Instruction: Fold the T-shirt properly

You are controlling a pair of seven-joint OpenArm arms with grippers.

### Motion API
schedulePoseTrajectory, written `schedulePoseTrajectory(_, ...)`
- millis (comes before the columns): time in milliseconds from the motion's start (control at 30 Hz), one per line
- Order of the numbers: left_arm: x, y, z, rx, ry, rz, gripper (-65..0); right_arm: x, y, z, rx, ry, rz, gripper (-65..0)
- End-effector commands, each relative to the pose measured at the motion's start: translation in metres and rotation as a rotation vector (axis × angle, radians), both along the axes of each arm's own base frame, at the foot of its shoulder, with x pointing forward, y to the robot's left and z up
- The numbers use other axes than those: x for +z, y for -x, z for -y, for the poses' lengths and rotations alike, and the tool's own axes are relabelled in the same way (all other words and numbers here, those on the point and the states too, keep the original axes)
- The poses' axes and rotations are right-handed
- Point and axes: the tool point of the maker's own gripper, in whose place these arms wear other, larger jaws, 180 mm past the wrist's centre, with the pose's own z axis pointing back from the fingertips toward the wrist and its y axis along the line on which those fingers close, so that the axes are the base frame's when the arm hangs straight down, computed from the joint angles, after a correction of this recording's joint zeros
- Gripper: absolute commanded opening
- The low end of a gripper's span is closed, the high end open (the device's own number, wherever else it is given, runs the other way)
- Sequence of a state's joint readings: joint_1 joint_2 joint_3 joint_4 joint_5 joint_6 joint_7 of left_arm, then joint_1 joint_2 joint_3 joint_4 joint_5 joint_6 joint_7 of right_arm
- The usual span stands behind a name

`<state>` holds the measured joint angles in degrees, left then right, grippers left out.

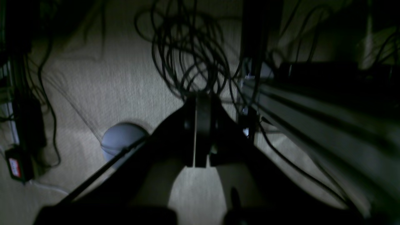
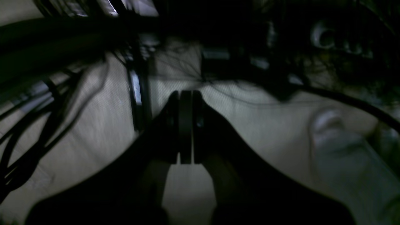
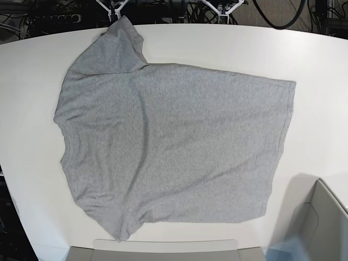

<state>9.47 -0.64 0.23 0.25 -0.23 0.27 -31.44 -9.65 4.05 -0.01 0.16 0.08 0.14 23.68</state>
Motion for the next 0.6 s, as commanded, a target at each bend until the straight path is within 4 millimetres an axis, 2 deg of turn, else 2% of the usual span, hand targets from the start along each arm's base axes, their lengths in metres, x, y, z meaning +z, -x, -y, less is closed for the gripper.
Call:
schedulePoseTrajectory(0, 0.008, 0.006, 0.0, -0.01, -0.004, 0.058, -65.0, 0.005, 0.017, 0.01, -0.006, 0.013, 0.025, -64.9)
schedulePoseTrajectory(67, 0.021, 0.008, -0.011, -0.03, -0.025, 0.156, -65.0, 0.016, 0.02, 0.017, -0.003, 0.016, 0.127, -64.9)
schedulePoseTrajectory(200, 0.059, 0.01, -0.018, -0.059, -0.046, 0.392, -65.0, 0.045, 0.022, 0.021, 0.002, 0.007, 0.341, -64.7)
schedulePoseTrajectory(333, 0.096, -0.001, -0.019, -0.09, -0.056, 0.618, -65.0, 0.072, 0.018, 0.033, 0.017, 0.013, 0.511, -64.7)
schedulePoseTrajectory(567, 0.106, -0.017, -0.021, -0.092, -0.064, 0.693, -65.0, 0.083, 0.017, 0.028, 0.024, -0.005, 0.567, -64.7)
